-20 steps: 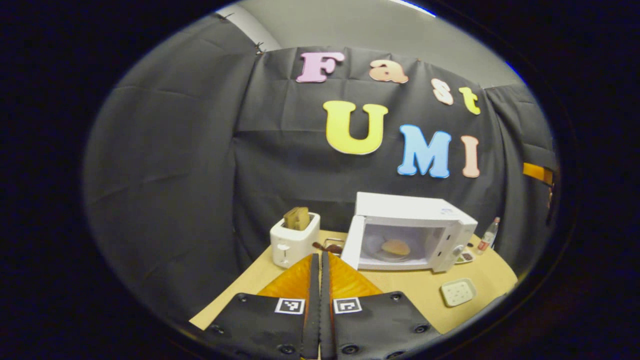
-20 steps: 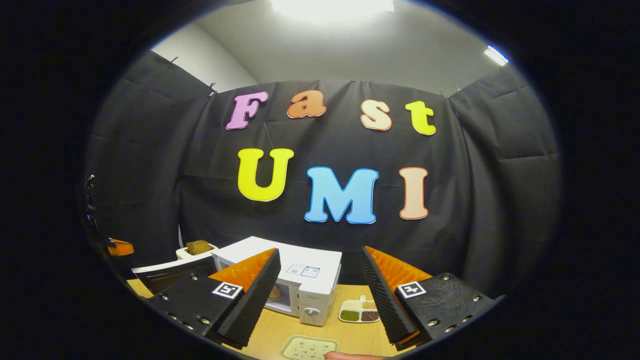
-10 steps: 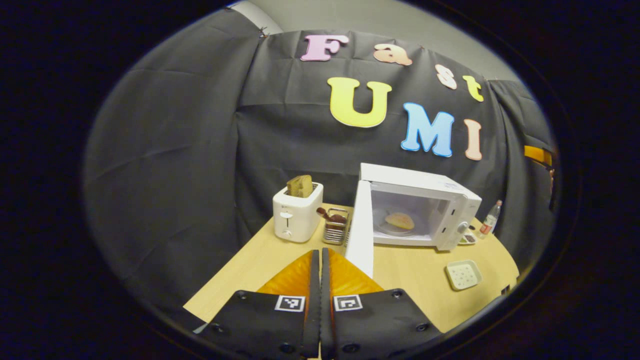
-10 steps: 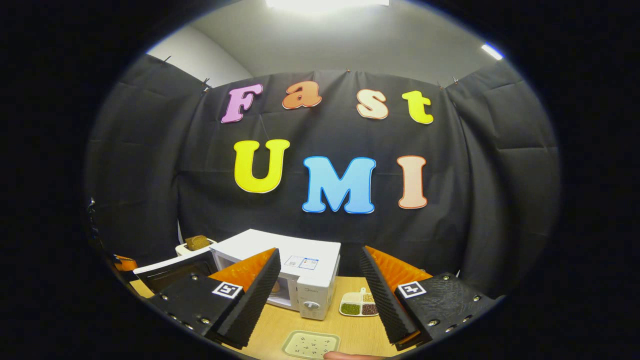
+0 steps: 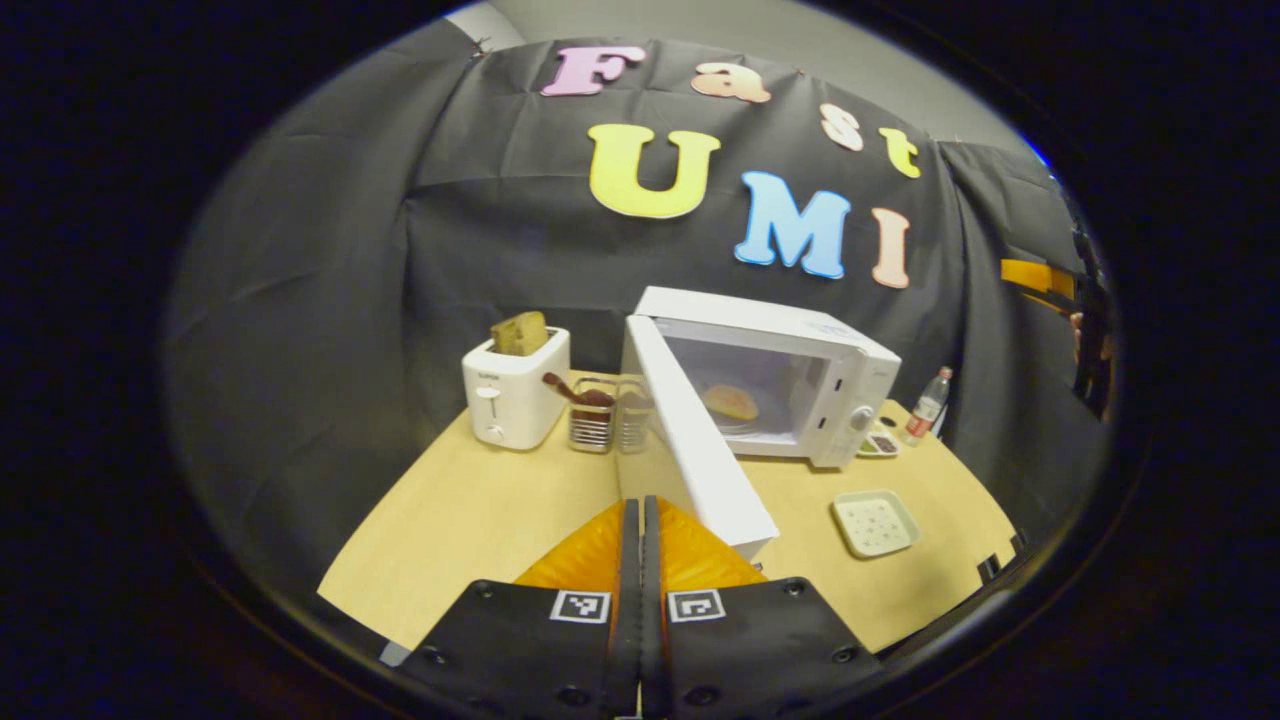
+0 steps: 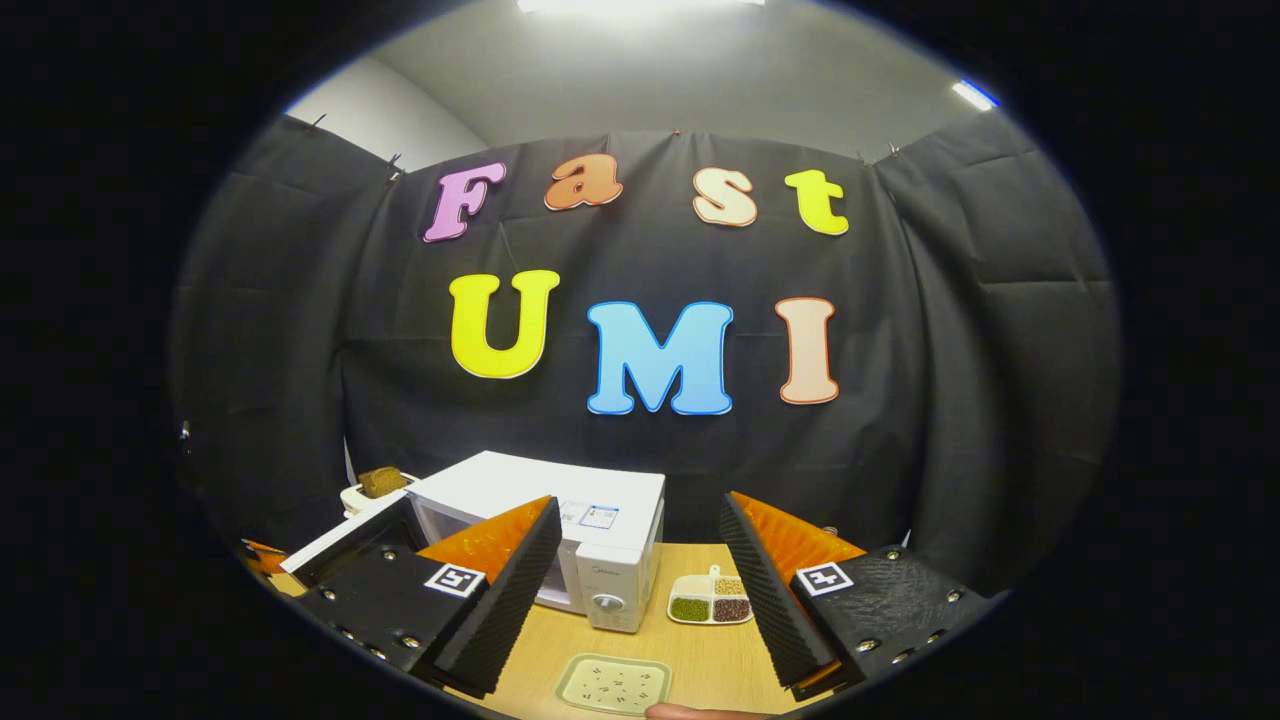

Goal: Open the microwave oven with the left hand, put the food in, and close the microwave oven.

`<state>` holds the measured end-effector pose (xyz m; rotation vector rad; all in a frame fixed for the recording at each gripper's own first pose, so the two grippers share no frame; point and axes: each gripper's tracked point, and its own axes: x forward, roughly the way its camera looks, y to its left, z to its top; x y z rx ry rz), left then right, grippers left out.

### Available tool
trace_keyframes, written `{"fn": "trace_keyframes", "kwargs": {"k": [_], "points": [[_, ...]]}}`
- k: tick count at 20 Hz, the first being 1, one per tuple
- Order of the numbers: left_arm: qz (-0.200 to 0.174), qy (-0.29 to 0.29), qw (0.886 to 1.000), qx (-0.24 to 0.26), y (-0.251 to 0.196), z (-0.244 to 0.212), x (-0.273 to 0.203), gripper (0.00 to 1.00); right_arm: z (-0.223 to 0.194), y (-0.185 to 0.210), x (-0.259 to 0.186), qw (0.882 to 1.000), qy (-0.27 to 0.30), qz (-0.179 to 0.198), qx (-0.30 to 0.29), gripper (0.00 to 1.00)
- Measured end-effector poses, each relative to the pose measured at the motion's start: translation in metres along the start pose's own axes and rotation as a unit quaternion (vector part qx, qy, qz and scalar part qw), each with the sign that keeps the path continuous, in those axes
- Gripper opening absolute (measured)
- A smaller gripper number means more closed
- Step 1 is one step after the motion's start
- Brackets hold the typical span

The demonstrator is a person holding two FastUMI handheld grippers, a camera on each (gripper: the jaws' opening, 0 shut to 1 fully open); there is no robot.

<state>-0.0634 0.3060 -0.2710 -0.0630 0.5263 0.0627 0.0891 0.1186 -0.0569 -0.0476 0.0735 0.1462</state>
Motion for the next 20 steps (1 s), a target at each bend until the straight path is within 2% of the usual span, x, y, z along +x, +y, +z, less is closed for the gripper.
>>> {"fn": "trace_keyframes", "kwargs": {"k": [4, 6, 20], "points": [[-0.053, 0.012, 0.998, 0.037, -0.048, -0.001, 0.012, 0.07, -0.003, -0.007, -0.002, 1.0, 0.002, 0.0, -0.003, 0.97], [-0.069, 0.019, 0.996, 0.045, -0.063, 0.003, 0.019, 0.07, -0.001, -0.01, -0.004, 1.0, -0.001, 0.0, -0.013, 0.97], [-0.126, 0.02, 0.99, 0.058, -0.13, 0.012, 0.047, 0.07, -0.015, -0.031, -0.009, 0.999, 0.014, -0.03, -0.017, 0.97]]}}
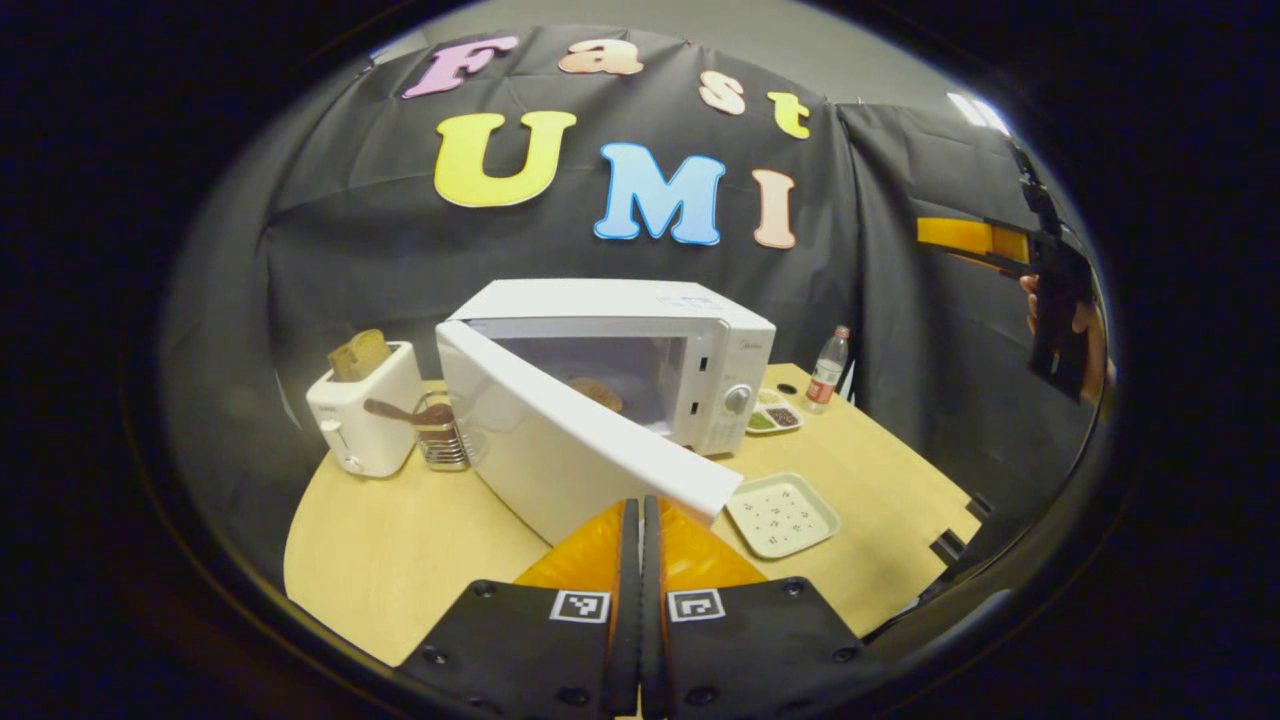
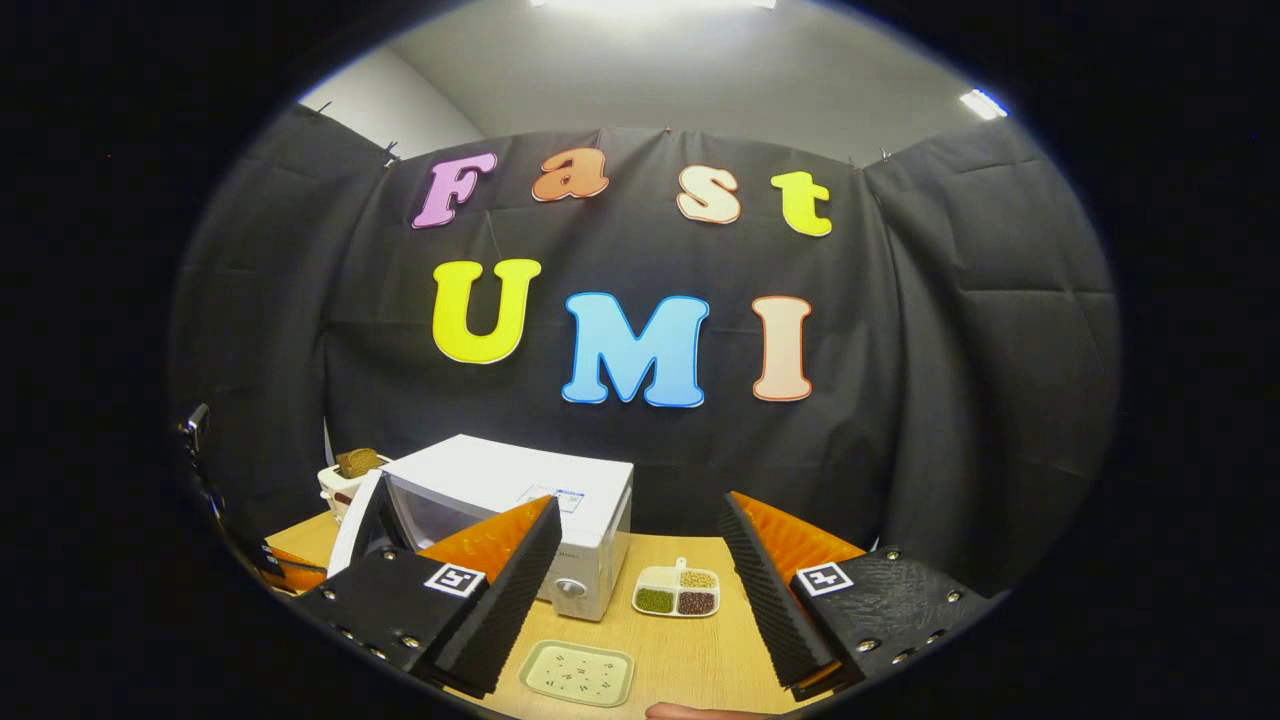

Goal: Open the microwave oven with the left hand, put the food in, and close the microwave oven.

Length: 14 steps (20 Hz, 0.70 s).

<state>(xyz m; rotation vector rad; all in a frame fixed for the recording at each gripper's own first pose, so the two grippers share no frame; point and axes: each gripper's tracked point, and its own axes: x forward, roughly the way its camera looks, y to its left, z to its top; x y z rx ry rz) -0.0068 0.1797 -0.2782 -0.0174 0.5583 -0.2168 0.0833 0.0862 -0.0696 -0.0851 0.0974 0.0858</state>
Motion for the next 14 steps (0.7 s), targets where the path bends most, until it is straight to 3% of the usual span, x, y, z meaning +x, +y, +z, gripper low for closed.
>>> {"fn": "trace_keyframes", "kwargs": {"k": [14], "points": [[-0.054, -0.02, 0.998, -0.007, -0.053, 0.032, 0.08, 0.07, -0.004, -0.025, -0.006, 1.0, 0.017, -0.018, 0.004, 0.98]]}}
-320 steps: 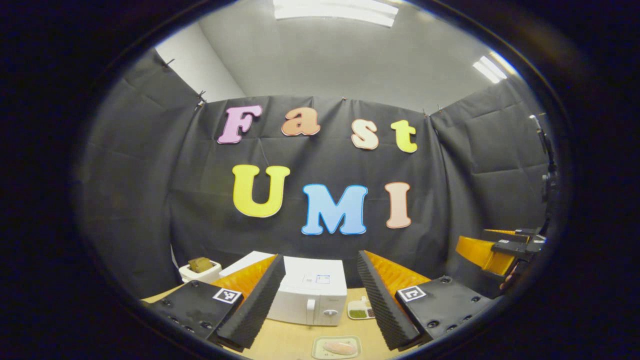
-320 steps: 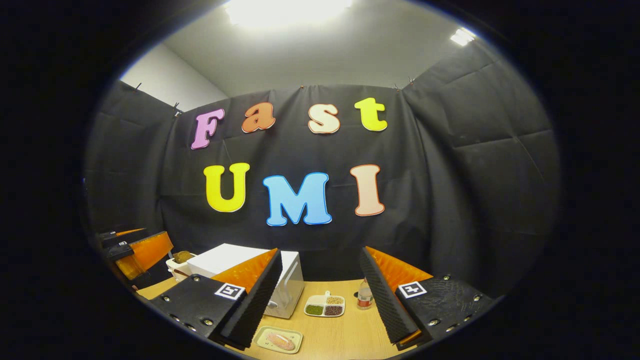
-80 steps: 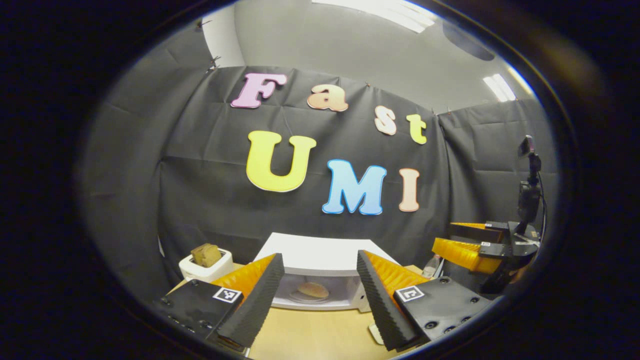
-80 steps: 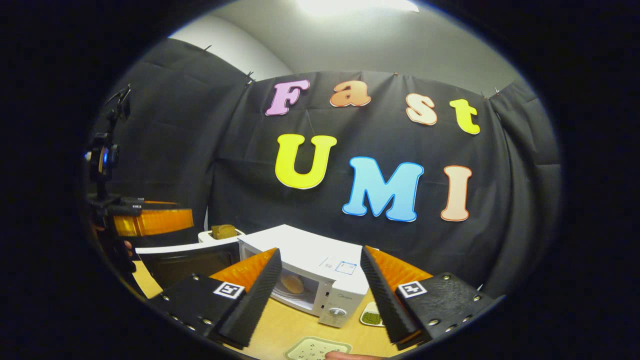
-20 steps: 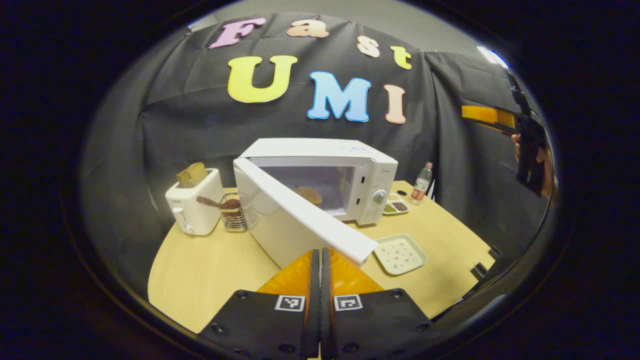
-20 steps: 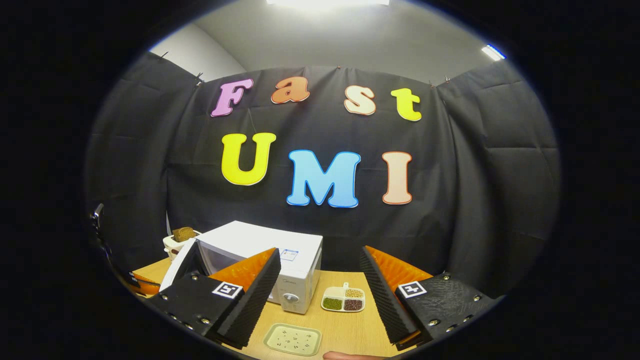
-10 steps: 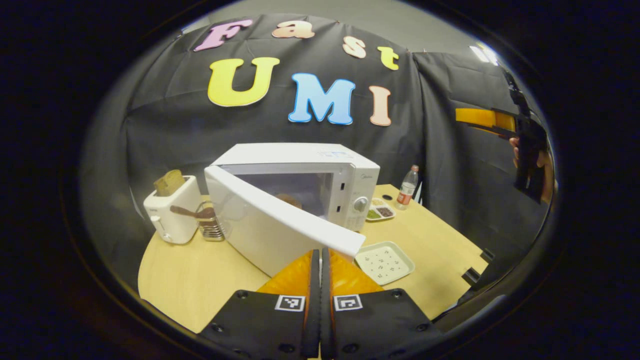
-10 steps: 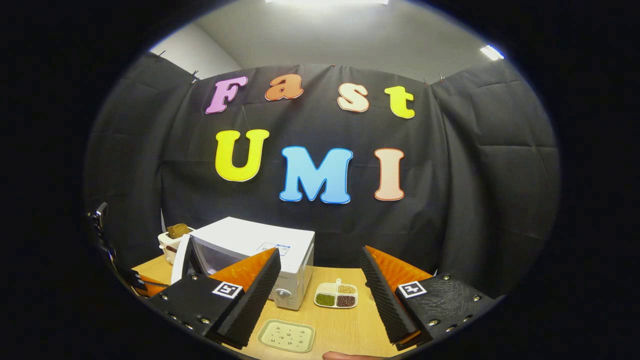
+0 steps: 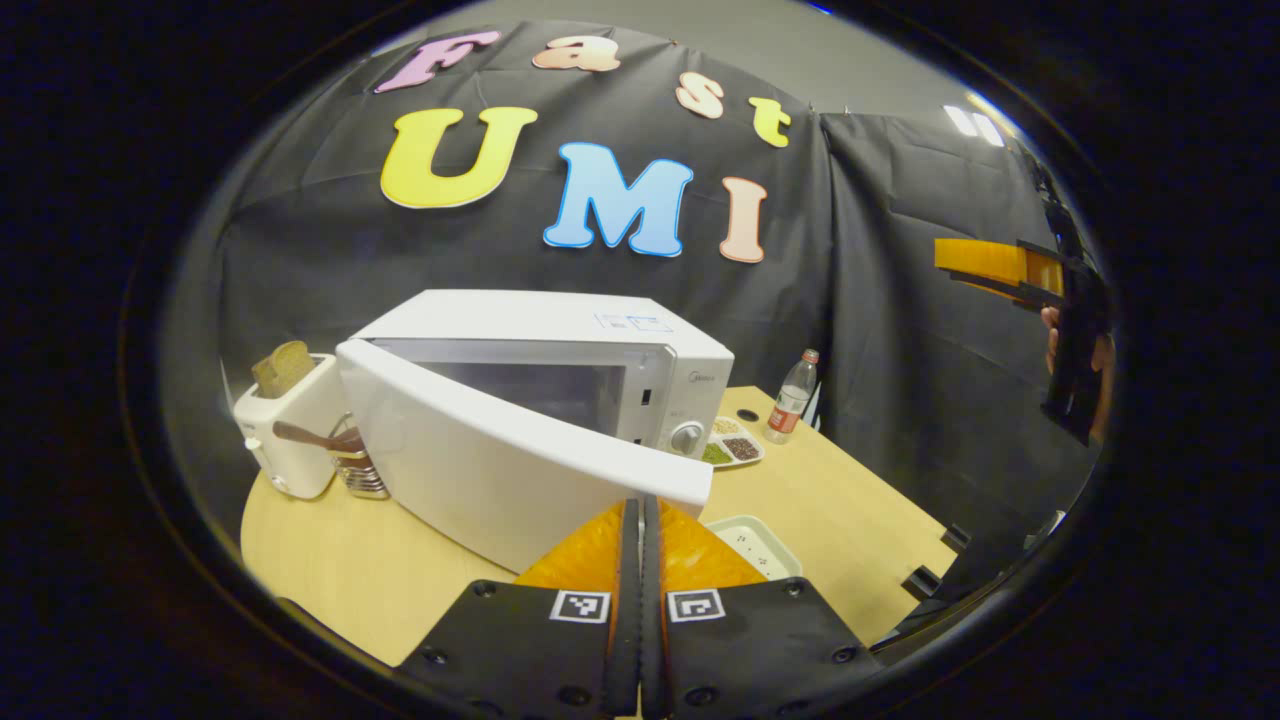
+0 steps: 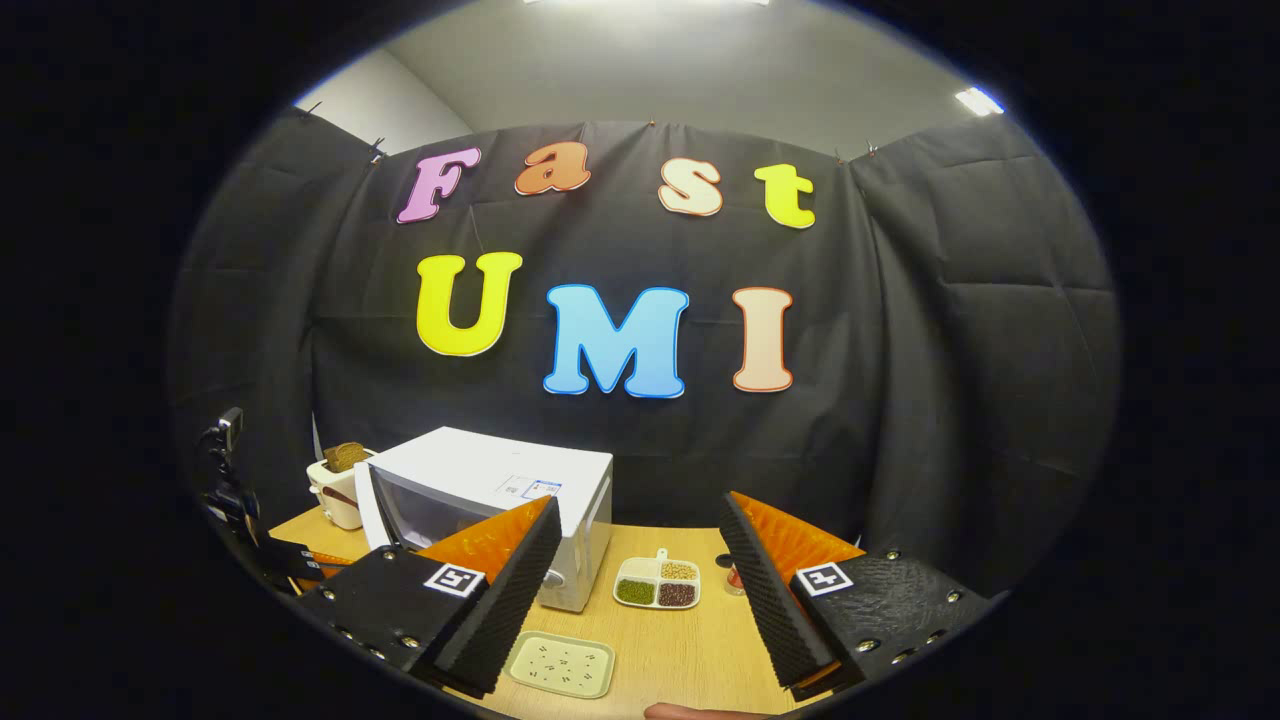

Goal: Open the microwave oven with the left hand, put the food in, and close the microwave oven.

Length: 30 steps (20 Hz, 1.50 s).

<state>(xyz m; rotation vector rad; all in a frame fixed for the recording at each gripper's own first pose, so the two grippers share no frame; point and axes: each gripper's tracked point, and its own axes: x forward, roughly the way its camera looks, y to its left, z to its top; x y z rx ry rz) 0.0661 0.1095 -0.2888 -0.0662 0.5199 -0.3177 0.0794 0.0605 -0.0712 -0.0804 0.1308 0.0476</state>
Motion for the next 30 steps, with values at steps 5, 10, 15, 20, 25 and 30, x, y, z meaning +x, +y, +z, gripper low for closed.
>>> {"fn": "trace_keyframes", "kwargs": {"k": [5, 10, 15, 20, 25, 30], "points": [[-0.008, -0.009, 1.0, 0.002, -0.007, 0.013, 0.033, 0.07, -0.007, -0.014, 0.003, 1.0, 0.005, -0.014, 0.011, 0.97], [-0.004, -0.005, 1.0, -0.009, -0.002, 0.026, 0.073, 0.07, -0.01, -0.023, 0.002, 1.0, 0.01, -0.024, 0.017, 0.97], [-0.013, -0.001, 1.0, -0.009, -0.004, 0.038, 0.105, 0.07, -0.013, -0.031, 0.003, 0.999, 0.013, -0.035, 0.02, 0.98], [-0.008, 0.001, 1.0, 0.0, -0.004, 0.049, 0.132, 0.07, -0.017, -0.034, 0.005, 0.999, 0.02, -0.038, 0.019, 0.97], [0.008, 0.005, 1.0, -0.01, 0.0, 0.056, 0.154, 0.07, -0.019, -0.039, 0.01, 0.999, 0.023, -0.04, 0.015, 0.97], [0.016, 0.006, 1.0, -0.005, 0.002, 0.061, 0.164, 0.07, -0.021, -0.046, 0.017, 0.998, 0.026, -0.046, 0.018, 0.98]]}}
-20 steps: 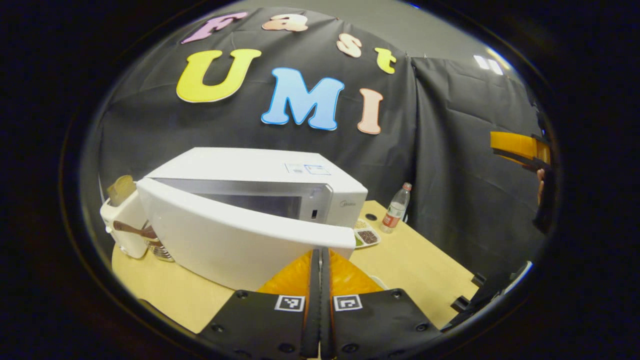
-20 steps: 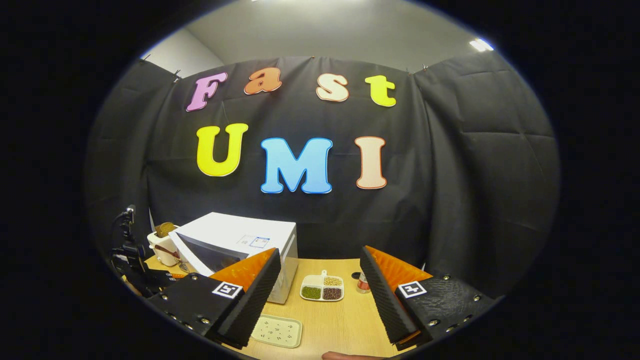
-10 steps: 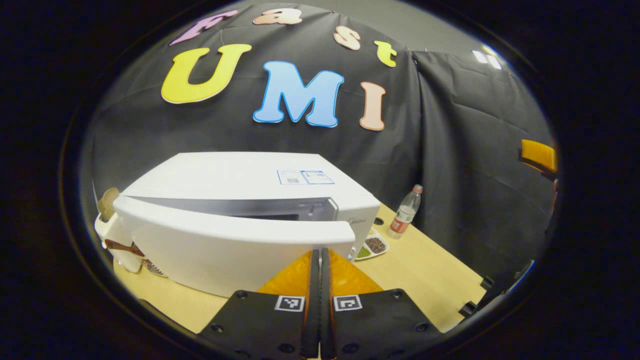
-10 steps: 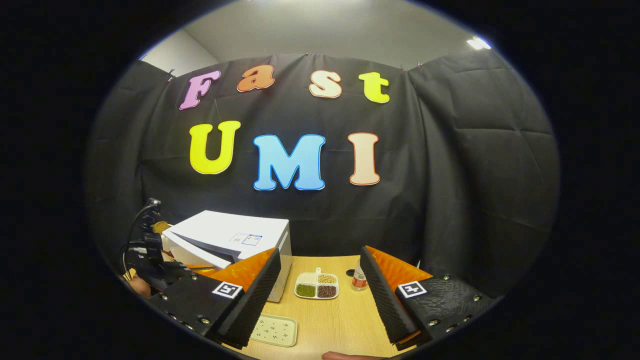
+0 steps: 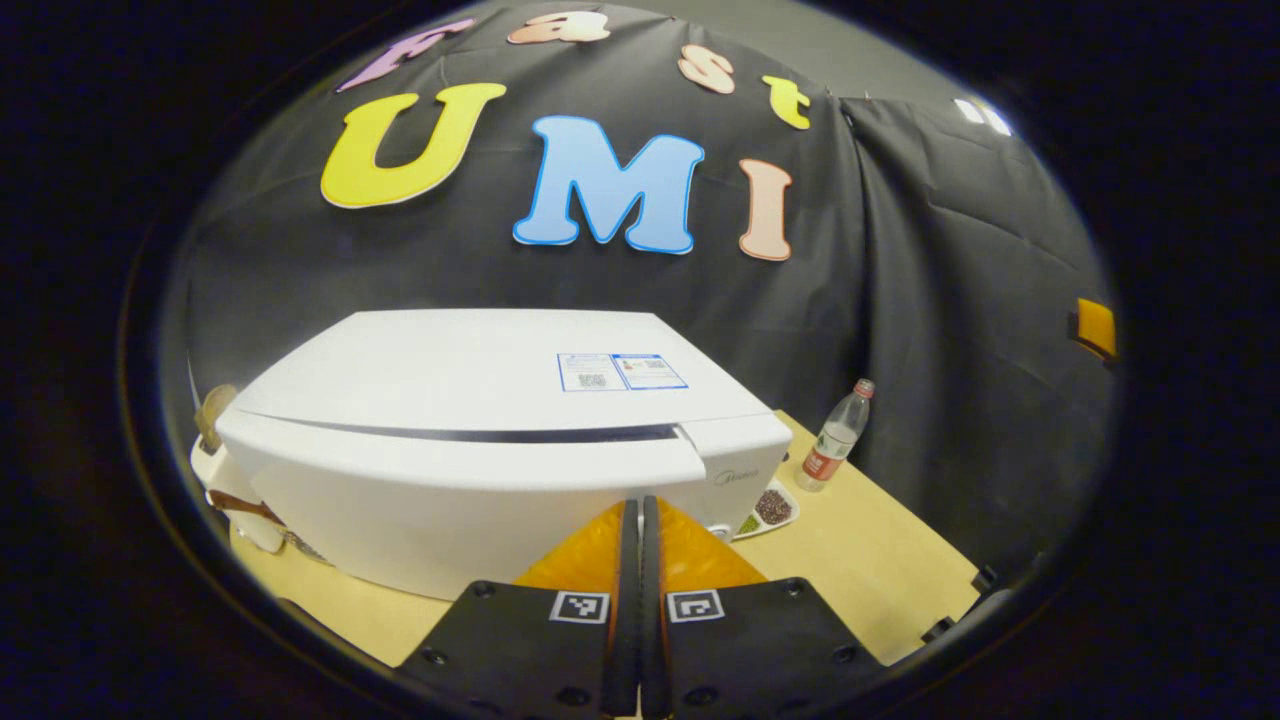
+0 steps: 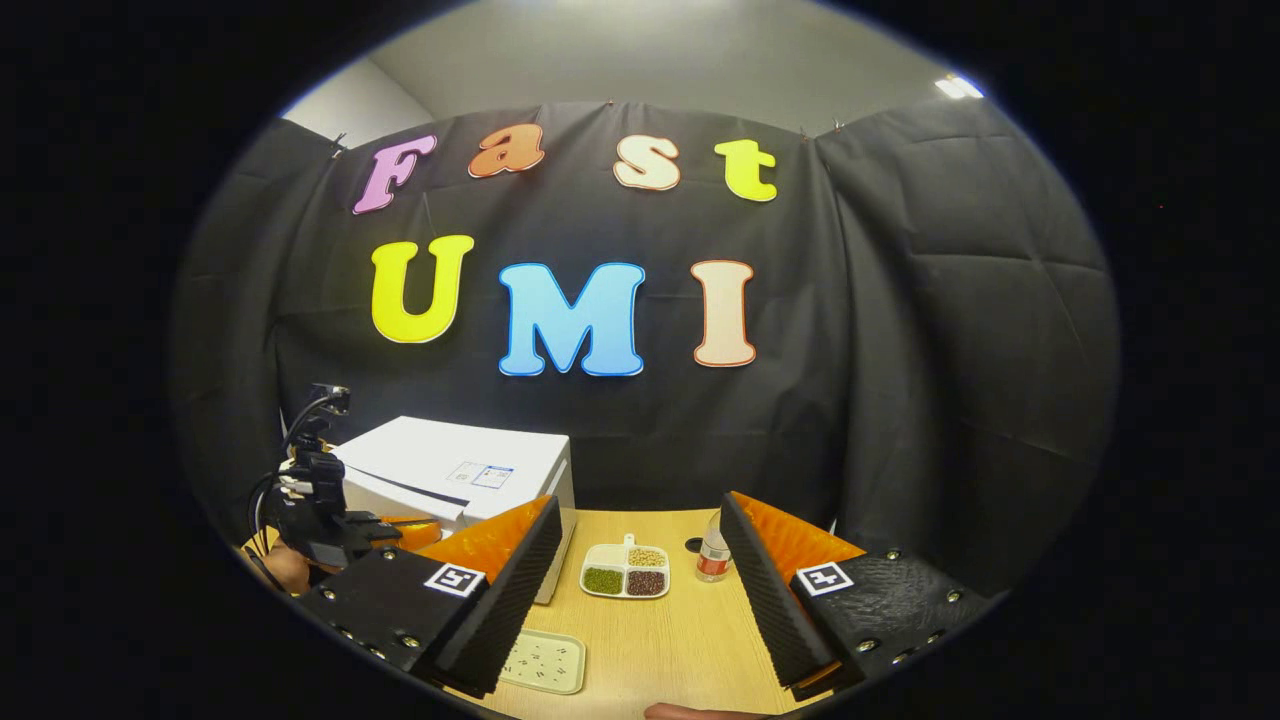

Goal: Open the microwave oven with the left hand, put the food in, and close the microwave oven.

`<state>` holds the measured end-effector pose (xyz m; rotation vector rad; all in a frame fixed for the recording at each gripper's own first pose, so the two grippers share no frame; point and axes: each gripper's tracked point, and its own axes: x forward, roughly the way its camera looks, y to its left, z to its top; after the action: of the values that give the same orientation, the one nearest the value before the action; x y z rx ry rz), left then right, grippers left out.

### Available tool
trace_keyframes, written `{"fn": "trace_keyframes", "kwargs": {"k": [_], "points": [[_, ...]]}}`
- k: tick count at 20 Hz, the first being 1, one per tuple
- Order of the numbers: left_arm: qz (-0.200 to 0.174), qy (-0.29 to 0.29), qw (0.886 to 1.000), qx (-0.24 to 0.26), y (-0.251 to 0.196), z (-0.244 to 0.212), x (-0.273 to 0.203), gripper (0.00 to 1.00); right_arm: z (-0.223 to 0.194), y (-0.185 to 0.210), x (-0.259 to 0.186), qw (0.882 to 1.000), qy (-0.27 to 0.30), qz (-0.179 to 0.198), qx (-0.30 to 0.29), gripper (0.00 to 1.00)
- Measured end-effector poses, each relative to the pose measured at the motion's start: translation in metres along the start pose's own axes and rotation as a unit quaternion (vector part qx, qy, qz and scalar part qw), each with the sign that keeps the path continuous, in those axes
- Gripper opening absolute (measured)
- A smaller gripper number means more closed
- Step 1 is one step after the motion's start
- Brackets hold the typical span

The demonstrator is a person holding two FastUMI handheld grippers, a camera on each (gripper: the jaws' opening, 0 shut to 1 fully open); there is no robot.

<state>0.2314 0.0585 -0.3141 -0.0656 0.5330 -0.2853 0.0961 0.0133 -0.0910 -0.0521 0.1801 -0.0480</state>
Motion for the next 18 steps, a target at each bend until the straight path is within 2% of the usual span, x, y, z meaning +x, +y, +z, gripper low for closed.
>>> {"fn": "trace_keyframes", "kwargs": {"k": [6, 8, 12, 13, 14, 16, 18], "points": [[0.01, -0.009, 1.0, -0.016, 0.004, 0.006, 0.008, 0.07, -0.002, 0.003, 0.013, 1.0, 0.005, 0.004, 0.014, 0.98], [0.015, 0.007, 0.999, -0.035, 0.005, 0.002, 0.014, 0.07, -0.001, 0.007, 0.012, 1.0, 0.005, 0.009, 0.011, 0.98], [0.012, -0.002, 1.0, -0.024, 0.006, 0.006, 0.015, 0.07, 0.001, 0.008, 0.0, 1.0, 0.001, 0.006, 0.004, 0.98], [0.024, 0.002, 0.999, -0.023, 0.009, 0.007, 0.011, 0.07, 0.001, 0.005, -0.004, 1.0, 0.0, 0.001, -0.001, 0.98], [0.032, -0.012, 0.999, -0.02, 0.01, 0.015, 0.005, 0.07, -0.001, 0.002, -0.008, 1.0, 0.0, -0.003, -0.003, 0.97], [0.022, -0.049, 0.998, -0.022, 0.001, 0.041, -0.016, 0.06, 0.0, 0.0, -0.016, 1.0, -0.003, -0.01, -0.004, 0.97], [0.016, -0.078, 0.997, -0.017, -0.009, 0.064, -0.044, 0.1, 0.0, 0.001, -0.021, 1.0, -0.005, -0.013, -0.001, 0.98]]}}
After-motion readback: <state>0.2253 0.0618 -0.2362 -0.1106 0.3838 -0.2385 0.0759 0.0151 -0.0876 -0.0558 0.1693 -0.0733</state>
